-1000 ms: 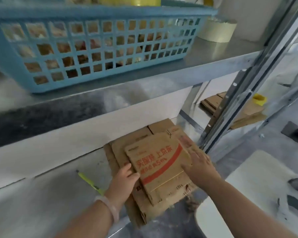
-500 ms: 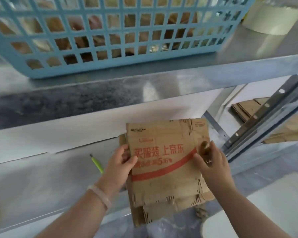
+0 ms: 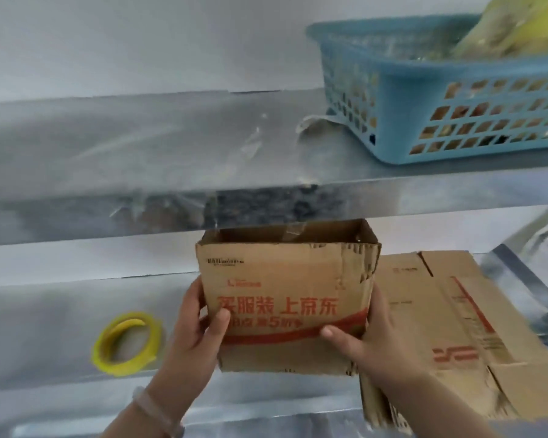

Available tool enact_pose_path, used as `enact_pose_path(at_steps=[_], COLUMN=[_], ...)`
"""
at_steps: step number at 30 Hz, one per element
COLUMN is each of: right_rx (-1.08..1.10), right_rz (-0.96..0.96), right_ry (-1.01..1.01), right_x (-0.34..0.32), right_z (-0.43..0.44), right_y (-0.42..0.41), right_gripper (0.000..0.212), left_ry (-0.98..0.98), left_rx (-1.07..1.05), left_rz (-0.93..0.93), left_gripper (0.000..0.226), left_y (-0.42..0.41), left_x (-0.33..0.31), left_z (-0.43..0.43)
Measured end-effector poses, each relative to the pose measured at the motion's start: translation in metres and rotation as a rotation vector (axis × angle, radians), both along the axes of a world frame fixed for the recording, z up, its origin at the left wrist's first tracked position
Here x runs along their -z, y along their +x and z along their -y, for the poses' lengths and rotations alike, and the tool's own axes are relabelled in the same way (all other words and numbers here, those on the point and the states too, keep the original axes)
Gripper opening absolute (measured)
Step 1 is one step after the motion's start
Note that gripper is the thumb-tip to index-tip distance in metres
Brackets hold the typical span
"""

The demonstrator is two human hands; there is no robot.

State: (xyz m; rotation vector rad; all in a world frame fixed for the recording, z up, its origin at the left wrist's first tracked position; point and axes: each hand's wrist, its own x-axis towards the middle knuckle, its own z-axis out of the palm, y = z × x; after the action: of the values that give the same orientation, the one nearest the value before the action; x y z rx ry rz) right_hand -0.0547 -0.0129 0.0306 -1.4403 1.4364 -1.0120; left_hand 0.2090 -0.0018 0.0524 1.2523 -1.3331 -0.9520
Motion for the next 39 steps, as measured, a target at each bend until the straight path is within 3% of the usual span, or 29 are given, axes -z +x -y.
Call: enact_pose_path(at_steps=[3,5,7,12,18,21,23,26,29,31,33,36,37,39], right_rx=[-0.004,0.007,0.002,-0.065,-0.019,0.009,0.037,0.088,0.032,-0.062,-0.135,-0.136,-0.135,-0.176], right_rz=[-0.04,-0.14,-0.192,-0.117,-0.306,-0.312,-0.281,-0.194,-0.117,-0.194,-0.277,-0.366,-0.401,-0.505], right_ry=[0.018,-0.012,-0.02,-0.04,-0.336,-0.389,-0.365,-0.269,-0.193,-0.176,-0.202,-0.303,-0.339,-0.359], right_x=[0.001,0.004,0.01,0.014,0.006,0.0,-0.004,-0.007,-0.012,-0.017,-0.02,-0.018,-0.016,-0.009], right_z=[0.005,0.009,0.013,0.008,0.009,0.016,0.022,0.031,0.038,0.043,0.047,0.048,0.046,0.044], right_y=[0.035,0.05,0.062,0.078,0.088,0.089,0.089,0.088,0.083,0.078,0.075,0.075,0.076,0.076], right_gripper=[0.063,0.052,0.055,0.098,0.058,0.026,0.021,0.031,0.081,0.093,0.076,0.033,0.03,0.043], left_ry=[-0.027,-0.036,-0.018,-0.068,-0.237,-0.256,-0.242,-0.172,-0.044,-0.008,-0.05,-0.104,-0.117,-0.115], left_rx=[-0.063,-0.078,-0.041,0.029,0.088,0.081,0.078,0.015,0.02,0.074,0.12,0.118,0.107,0.101], left_rz=[0.11,0.17,0.223,0.442,0.661,0.579,0.467,0.425,0.279,0.316,0.422,0.448,0.449,0.467], left_gripper=[0.056,0.056,0.067,0.084,0.064,0.042,0.026,0.019,0.053,0.07,0.057,0.038,0.039,0.043], left_y=[0.038,0.058,0.074,0.104,0.123,0.121,0.117,0.114,0.115,0.119,0.124,0.127,0.127,0.127], left_x=[0.011,0.021,0.031,0.043,0.035,0.02,0.014,0.013,0.012,0.01,0.008,0.011,0.013,0.019], left_z=[-0.002,-0.003,-0.004,-0.007,0.002,0.007,0.013,0.023,0.029,0.034,0.039,0.04,0.039,0.039])
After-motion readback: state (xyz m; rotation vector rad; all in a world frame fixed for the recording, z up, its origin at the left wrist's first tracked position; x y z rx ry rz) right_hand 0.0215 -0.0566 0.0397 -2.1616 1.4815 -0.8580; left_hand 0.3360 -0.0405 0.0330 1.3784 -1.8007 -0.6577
